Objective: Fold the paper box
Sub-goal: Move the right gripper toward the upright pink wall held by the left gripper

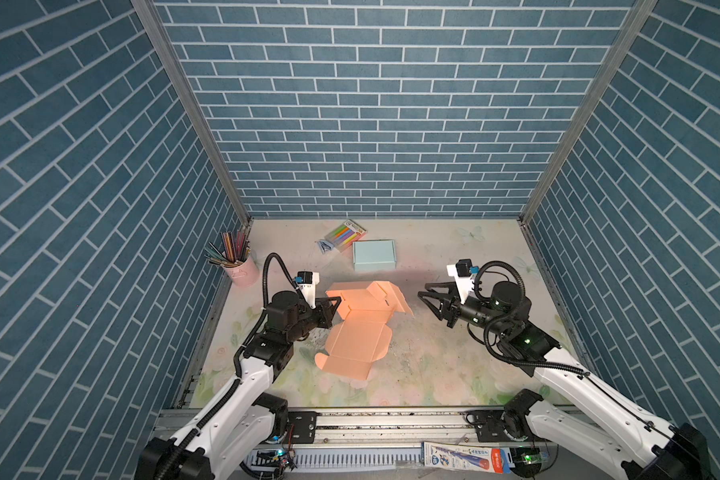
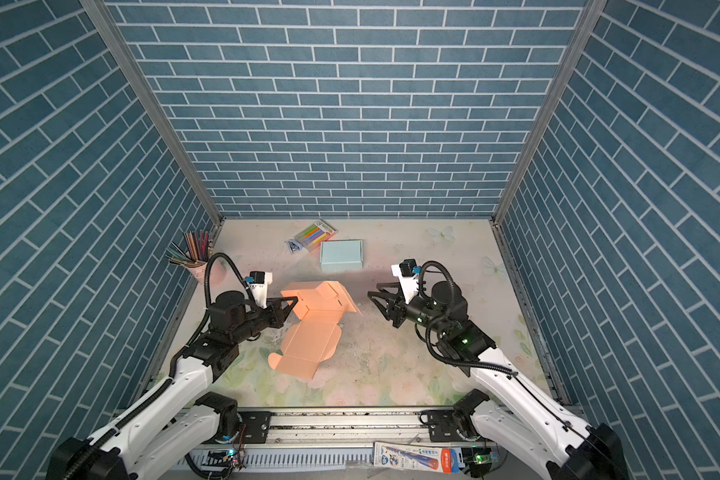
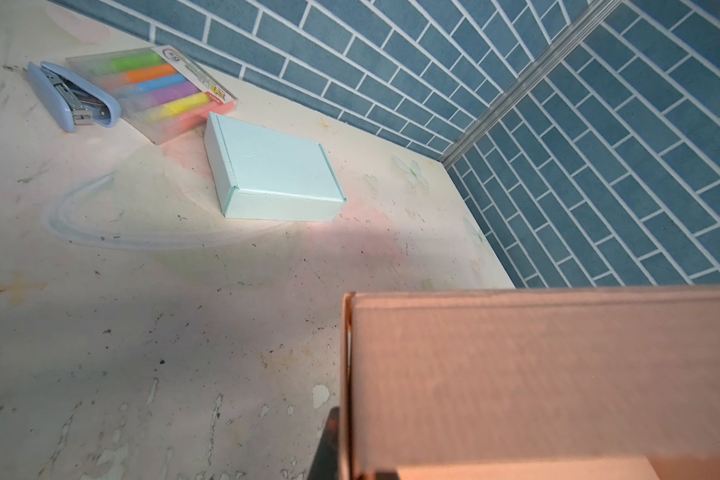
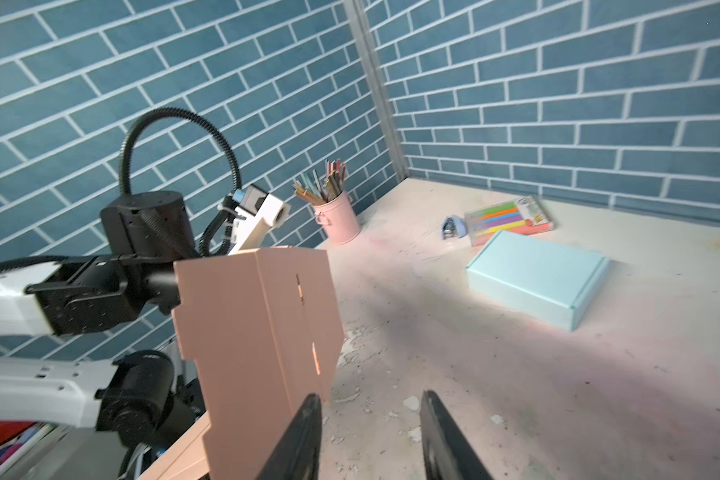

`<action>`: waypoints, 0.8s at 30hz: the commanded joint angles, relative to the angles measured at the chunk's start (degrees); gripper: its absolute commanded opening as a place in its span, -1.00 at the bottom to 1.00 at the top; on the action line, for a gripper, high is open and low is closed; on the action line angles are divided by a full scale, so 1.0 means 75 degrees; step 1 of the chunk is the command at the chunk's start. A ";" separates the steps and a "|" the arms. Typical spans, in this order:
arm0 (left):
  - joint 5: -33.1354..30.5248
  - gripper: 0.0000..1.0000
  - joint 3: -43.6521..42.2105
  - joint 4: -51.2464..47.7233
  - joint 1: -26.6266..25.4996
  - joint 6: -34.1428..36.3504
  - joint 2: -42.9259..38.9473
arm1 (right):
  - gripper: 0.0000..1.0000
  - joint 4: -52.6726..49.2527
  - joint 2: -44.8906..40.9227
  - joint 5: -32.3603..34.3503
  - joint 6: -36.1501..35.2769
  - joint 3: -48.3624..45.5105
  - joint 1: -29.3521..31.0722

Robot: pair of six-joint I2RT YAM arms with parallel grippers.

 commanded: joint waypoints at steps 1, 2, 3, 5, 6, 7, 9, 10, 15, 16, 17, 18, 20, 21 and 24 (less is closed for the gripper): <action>0.0235 -0.91 0.0184 -0.0068 0.0033 0.0175 0.0035 | -0.19 0.0692 0.0210 -0.1212 -0.0269 -0.0057 0.0030; 0.0251 -0.91 0.0176 -0.0053 0.0045 0.0180 0.0057 | -0.19 0.0713 0.0260 -0.1292 -0.0376 -0.0034 0.0095; 0.0264 -0.90 0.0176 -0.0034 0.0036 0.0169 0.0086 | -0.19 0.0703 0.0310 -0.1340 -0.0529 0.0000 0.0182; 0.0311 -0.90 0.0196 -0.0005 0.0035 0.0169 0.0155 | -0.19 0.0669 0.0372 -0.1340 -0.0799 0.0091 0.0359; 0.0333 -0.90 0.0205 0.0013 0.0032 0.0158 0.0207 | -0.18 0.0664 0.0429 -0.1335 -0.0952 0.0138 0.0475; 0.0338 -0.90 0.0206 0.0028 0.0030 0.0157 0.0235 | -0.18 0.0636 0.0515 -0.1310 -0.1057 0.0199 0.0563; 0.0365 -0.90 0.0214 0.0059 0.0020 0.0157 0.0277 | -0.18 0.0558 0.0760 -0.1317 -0.1164 0.0348 0.0699; 0.0370 -0.89 0.0209 0.0074 0.0023 0.0156 0.0297 | -0.19 0.0508 0.0896 -0.1314 -0.1193 0.0421 0.0735; 0.0397 -0.87 0.0210 0.0107 0.0027 0.0139 0.0333 | -0.21 0.0439 0.1291 -0.1244 -0.1269 0.0632 0.0866; 0.0407 -0.87 0.0200 0.0117 0.0018 0.0128 0.0332 | -0.20 0.0456 0.1319 -0.1233 -0.1271 0.0644 0.0879; 0.0423 -0.87 0.0197 0.0126 0.0023 0.0124 0.0325 | -0.20 0.0459 0.1345 -0.1215 -0.1269 0.0656 0.0886; 0.0419 -0.87 0.0185 0.0126 0.0023 0.0124 0.0319 | -0.20 0.0477 0.1364 -0.1198 -0.1271 0.0662 0.0891; 0.0422 -0.86 0.0176 0.0149 0.0009 0.0134 0.0334 | -0.20 0.0491 0.1446 -0.1162 -0.1260 0.0702 0.0914; 0.0435 -0.86 0.0168 0.0168 0.0010 0.0125 0.0344 | -0.20 0.0481 0.1497 -0.1134 -0.1260 0.0730 0.0935; 0.0400 -0.86 0.0168 0.0185 0.0009 0.0122 0.0359 | -0.24 0.0318 0.1655 -0.1017 -0.1311 0.0909 0.1059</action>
